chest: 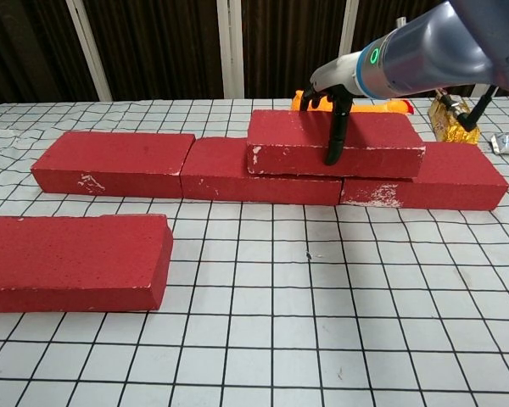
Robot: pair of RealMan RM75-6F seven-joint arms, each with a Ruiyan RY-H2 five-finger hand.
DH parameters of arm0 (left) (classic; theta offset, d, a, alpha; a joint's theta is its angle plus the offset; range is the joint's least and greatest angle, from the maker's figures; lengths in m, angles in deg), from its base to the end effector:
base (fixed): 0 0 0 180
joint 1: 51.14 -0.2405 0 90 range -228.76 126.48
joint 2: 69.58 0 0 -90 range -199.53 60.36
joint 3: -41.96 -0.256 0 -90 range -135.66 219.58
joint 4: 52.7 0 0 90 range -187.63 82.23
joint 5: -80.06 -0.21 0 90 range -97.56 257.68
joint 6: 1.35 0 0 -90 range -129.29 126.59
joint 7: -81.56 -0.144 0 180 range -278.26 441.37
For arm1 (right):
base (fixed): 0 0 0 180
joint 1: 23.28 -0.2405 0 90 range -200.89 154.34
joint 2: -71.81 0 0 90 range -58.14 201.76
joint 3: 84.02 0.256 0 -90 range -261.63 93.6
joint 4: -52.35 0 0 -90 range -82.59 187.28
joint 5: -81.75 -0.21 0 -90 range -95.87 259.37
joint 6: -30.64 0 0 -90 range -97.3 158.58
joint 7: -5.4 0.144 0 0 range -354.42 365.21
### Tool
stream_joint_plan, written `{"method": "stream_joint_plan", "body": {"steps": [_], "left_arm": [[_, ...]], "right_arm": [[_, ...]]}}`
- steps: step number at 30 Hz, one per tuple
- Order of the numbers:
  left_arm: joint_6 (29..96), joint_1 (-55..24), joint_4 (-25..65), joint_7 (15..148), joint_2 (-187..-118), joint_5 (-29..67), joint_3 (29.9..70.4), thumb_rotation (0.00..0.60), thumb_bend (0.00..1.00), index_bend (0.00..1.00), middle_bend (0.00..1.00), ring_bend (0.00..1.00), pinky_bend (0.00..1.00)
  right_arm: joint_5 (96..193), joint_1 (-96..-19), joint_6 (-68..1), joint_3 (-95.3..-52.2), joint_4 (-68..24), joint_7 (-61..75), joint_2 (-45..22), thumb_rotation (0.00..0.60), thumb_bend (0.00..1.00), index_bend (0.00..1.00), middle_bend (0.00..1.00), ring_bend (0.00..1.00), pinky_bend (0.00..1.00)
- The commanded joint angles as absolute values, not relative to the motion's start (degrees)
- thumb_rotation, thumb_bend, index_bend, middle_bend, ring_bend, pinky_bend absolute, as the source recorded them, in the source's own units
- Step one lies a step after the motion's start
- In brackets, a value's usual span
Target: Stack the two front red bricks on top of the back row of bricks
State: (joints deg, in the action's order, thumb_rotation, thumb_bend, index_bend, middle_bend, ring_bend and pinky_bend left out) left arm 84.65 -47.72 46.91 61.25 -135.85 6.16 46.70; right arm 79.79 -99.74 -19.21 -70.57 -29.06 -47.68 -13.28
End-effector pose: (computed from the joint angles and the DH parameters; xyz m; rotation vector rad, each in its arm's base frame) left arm -0.3119 0.1749 0.1510 -1.2658 -0.8634 -0.6441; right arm -0.0407 -0.4347 0.0005 1.7883 -1.0277 0.4921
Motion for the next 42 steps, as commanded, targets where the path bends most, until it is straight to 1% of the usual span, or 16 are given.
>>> {"method": "stream_joint_plan", "body": {"steps": [1, 9, 18, 23, 27, 30, 35, 38, 42], "left_arm": [[84.7, -47.7, 46.9, 61.2, -135.9, 6.2, 46.7, 0.6, 0.0, 0.08, 0.0, 0.0, 0.11], [84.7, -47.7, 46.9, 61.2, -135.8, 6.2, 46.7, 0.6, 0.0, 0.08, 0.0, 0.0, 0.11], [84.7, -47.7, 46.9, 61.3, -135.9, 6.3, 46.7, 0.6, 0.0, 0.08, 0.0, 0.0, 0.11], [84.8, -47.7, 46.7, 61.6, -135.8, 6.5, 46.9, 0.6, 0.0, 0.08, 0.0, 0.0, 0.11], [85.0, -47.8, 46.5, 62.5, -135.5, 6.3, 47.1, 0.6, 0.0, 0.08, 0.0, 0.0, 0.11], [85.2, -47.8, 46.4, 63.8, -135.3, 5.3, 46.9, 0.6, 0.0, 0.08, 0.0, 0.0, 0.11], [85.4, -47.7, 45.3, 66.1, -135.4, 2.2, 46.2, 0.6, 0.0, 0.07, 0.0, 0.0, 0.12], [85.5, -47.6, 44.7, 67.9, -135.6, 0.1, 45.6, 0.6, 0.0, 0.07, 0.0, 0.0, 0.12], [84.2, -47.2, 44.8, 69.9, -135.4, -1.3, 44.8, 0.6, 0.0, 0.07, 0.0, 0.0, 0.12]], "right_arm": [[79.7, -99.8, -19.2, -70.6, -29.0, -47.6, -13.3, 0.6, 0.16, 0.13, 0.07, 0.0, 0.0], [79.4, -100.0, -19.2, -70.8, -28.8, -47.1, -13.3, 0.6, 0.16, 0.1, 0.01, 0.0, 0.0], [79.6, -100.0, -19.3, -71.0, -29.9, -46.8, -12.6, 0.6, 0.16, 0.09, 0.0, 0.0, 0.0], [80.5, -99.6, -21.1, -70.2, -34.7, -45.8, -9.1, 0.6, 0.16, 0.05, 0.0, 0.0, 0.0], [82.3, -97.7, -23.5, -69.4, -41.6, -43.7, -3.6, 0.6, 0.16, 0.05, 0.0, 0.0, 0.0], [86.4, -94.3, -25.6, -69.5, -48.1, -40.5, 1.8, 0.6, 0.16, 0.05, 0.0, 0.0, 0.0], [99.8, -84.7, -29.6, -72.2, -58.9, -32.7, 11.6, 0.6, 0.16, 0.05, 0.0, 0.0, 0.0], [108.2, -78.2, -30.1, -74.4, -62.5, -27.2, 17.3, 0.6, 0.16, 0.05, 0.0, 0.0, 0.0], [119.7, -69.9, -31.6, -77.4, -64.1, -19.7, 22.8, 0.6, 0.16, 0.05, 0.0, 0.0, 0.0]]}}
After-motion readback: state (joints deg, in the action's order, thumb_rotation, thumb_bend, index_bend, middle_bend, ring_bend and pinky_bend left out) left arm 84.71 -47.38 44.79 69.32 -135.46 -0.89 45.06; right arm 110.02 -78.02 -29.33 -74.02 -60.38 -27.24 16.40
